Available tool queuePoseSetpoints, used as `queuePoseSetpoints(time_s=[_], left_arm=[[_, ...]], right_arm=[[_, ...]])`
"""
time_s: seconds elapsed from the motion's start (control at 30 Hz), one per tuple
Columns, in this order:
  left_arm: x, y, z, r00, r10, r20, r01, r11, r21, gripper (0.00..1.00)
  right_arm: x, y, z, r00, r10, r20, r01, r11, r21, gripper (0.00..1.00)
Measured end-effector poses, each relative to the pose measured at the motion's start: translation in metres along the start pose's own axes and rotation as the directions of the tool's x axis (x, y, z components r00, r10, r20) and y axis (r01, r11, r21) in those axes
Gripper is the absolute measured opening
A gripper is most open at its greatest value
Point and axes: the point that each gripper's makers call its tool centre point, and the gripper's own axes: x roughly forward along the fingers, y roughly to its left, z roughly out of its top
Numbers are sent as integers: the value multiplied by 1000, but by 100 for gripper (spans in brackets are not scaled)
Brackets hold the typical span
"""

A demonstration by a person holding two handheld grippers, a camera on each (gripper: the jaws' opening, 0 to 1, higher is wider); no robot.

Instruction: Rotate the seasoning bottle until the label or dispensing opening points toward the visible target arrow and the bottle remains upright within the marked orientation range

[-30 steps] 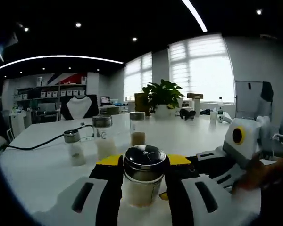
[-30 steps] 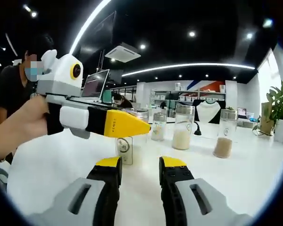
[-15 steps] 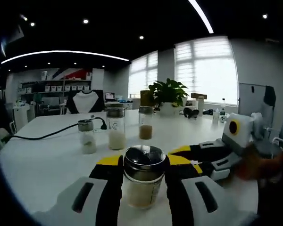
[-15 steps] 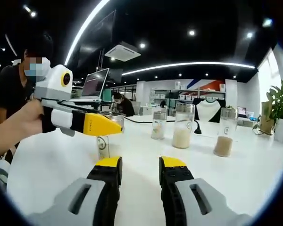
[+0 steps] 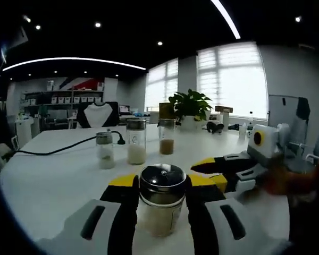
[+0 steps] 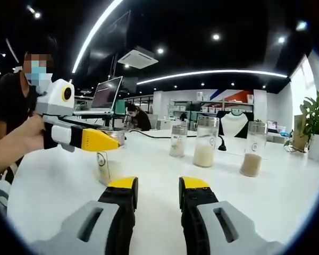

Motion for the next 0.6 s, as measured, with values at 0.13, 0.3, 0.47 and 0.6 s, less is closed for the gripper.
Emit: queuePoseSetpoints(time_s=[0.13, 0.3, 0.47, 0.6], left_arm=[[-7, 3, 4, 1000, 4, 7, -4, 1000, 17, 36], [-16, 12, 4, 1000, 27, 2, -27, 999, 23, 36], [-25, 18, 6, 999, 50, 5, -50, 998, 30, 32], [-24, 19, 5, 998, 60, 2, -60, 998, 37, 32]], right_arm=[[0, 0, 0, 1000, -1, 0, 1, 1000, 2, 29], [0, 1, 0, 1000, 3, -1, -3, 1000, 1, 29], [0, 1, 0, 1000, 7, 0, -7, 1000, 5, 29], [0, 1, 0, 1000, 7, 0, -7, 1000, 6, 29]])
